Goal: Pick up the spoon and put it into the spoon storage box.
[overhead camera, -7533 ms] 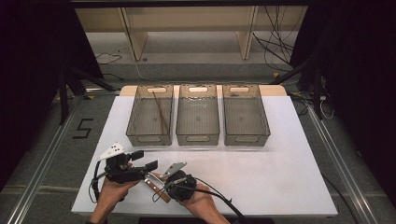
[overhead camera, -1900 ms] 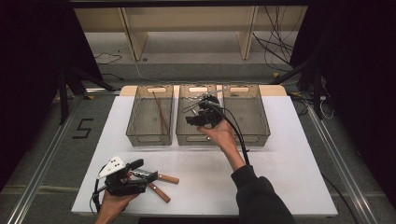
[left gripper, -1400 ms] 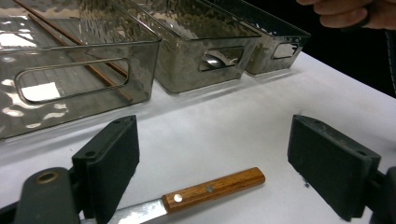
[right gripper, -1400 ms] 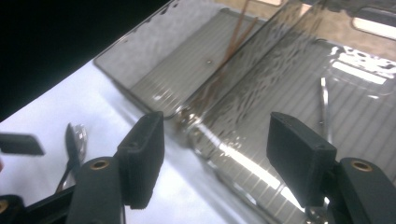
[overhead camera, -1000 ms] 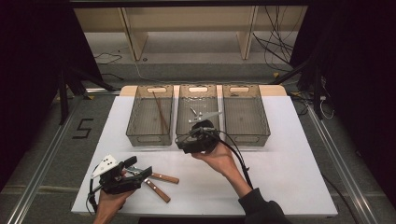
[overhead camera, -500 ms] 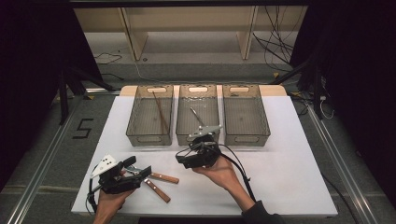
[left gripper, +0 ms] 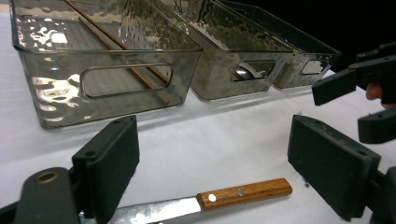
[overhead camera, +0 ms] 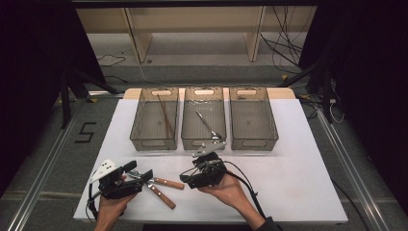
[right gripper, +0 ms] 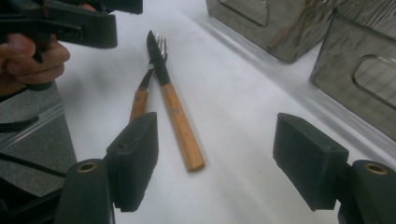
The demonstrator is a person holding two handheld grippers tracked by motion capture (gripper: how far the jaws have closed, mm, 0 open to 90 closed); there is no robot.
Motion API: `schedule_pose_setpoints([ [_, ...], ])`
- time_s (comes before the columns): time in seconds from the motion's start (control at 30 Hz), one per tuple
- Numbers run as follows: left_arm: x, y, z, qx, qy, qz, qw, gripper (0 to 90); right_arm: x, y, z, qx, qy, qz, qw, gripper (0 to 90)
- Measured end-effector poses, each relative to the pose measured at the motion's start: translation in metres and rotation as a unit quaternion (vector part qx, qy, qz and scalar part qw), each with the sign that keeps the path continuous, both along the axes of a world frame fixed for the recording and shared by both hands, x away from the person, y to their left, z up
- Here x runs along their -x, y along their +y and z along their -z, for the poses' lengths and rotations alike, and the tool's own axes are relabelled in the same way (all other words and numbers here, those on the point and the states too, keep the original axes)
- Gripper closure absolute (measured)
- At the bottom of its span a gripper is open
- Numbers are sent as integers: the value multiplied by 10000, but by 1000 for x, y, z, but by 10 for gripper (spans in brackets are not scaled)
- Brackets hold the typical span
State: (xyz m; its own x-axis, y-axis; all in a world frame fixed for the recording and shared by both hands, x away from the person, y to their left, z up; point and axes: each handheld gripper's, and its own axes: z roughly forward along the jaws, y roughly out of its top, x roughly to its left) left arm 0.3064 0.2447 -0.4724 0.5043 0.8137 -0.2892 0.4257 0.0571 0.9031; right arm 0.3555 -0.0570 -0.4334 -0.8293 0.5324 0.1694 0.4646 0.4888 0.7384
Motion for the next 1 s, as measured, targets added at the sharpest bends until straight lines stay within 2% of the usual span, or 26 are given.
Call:
schedule_pose_setpoints([
  [0.43,4,5,0,-102,60,15,9999,165,18,-10,7,-95,35,-126,9999,313],
  [0.67,5,5,-1,-204,142,140,9996,165,27,-17,11,-75,45,-192,9998,311],
  [0.87,3,2,-7,-428,187,364,9982,165,35,-28,13,-138,43,-196,9997,307],
  [0.93,2,0,-10,-572,234,480,9969,165,37,-32,13,-169,19,-201,9997,305],
  [1.0,0,-3,-12,-795,286,606,9946,165,41,-36,14,-178,23,-177,9997,298],
])
